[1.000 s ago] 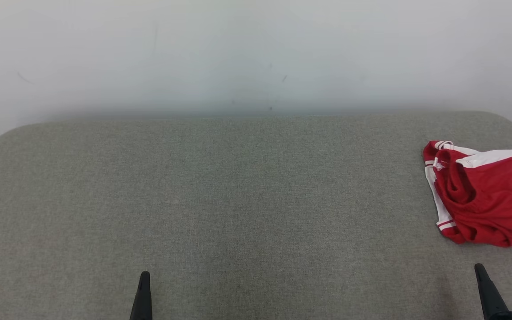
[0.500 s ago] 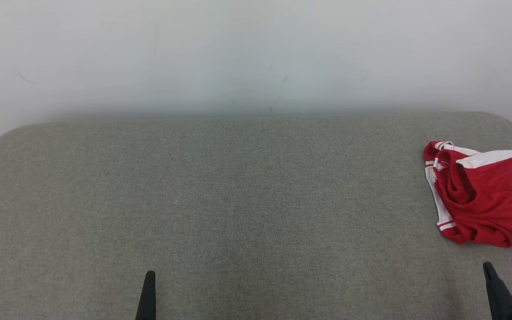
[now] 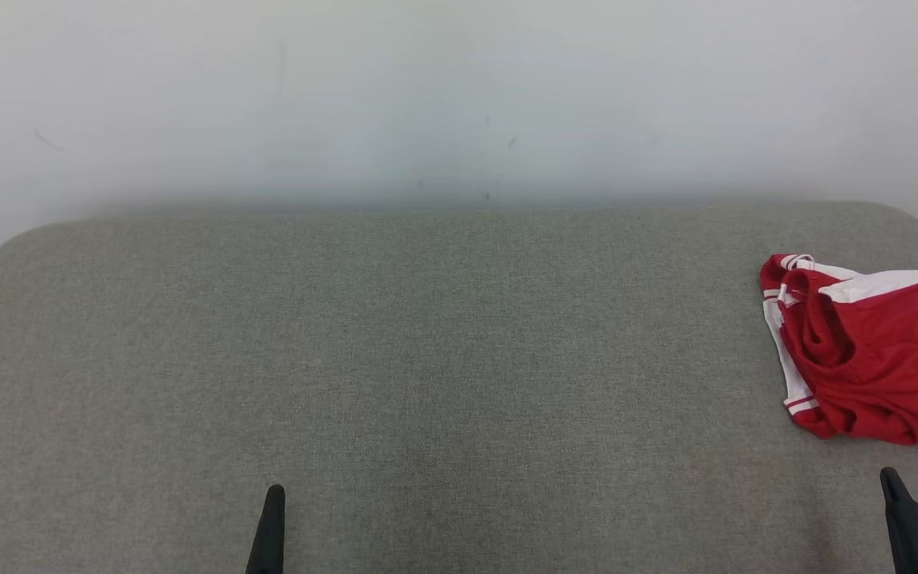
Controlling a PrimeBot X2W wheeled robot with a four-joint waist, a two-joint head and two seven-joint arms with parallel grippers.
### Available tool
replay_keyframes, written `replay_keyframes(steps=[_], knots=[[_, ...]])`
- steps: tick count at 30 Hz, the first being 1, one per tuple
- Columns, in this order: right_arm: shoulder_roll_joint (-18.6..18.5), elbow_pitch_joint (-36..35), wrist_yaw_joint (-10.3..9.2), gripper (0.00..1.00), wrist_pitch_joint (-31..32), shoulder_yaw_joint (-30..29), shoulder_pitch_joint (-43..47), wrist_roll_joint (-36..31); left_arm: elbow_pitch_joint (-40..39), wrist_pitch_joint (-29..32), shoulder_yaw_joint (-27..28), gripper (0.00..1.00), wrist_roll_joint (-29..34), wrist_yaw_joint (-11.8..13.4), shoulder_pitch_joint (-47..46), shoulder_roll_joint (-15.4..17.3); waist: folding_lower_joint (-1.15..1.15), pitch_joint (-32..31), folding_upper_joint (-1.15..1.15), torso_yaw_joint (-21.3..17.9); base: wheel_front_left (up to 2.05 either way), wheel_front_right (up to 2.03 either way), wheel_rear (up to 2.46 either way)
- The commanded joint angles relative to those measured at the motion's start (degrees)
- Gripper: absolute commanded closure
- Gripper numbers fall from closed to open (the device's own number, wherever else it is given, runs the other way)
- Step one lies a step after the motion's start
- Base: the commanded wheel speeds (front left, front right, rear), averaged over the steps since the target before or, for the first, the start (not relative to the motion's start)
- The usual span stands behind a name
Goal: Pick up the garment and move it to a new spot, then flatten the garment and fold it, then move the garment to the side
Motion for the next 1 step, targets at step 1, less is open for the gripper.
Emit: replay_keyframes(steps=[1], knots=[[-0.3,-0.6,0.06,1.00,0.3,-0.4,0.7,0.9,-0.3,0.2,-0.2,1.00,-0.9,-0.2,-0.8,0.3,0.00,0.0,0.00,0.0,0.00,0.00,0.00]])
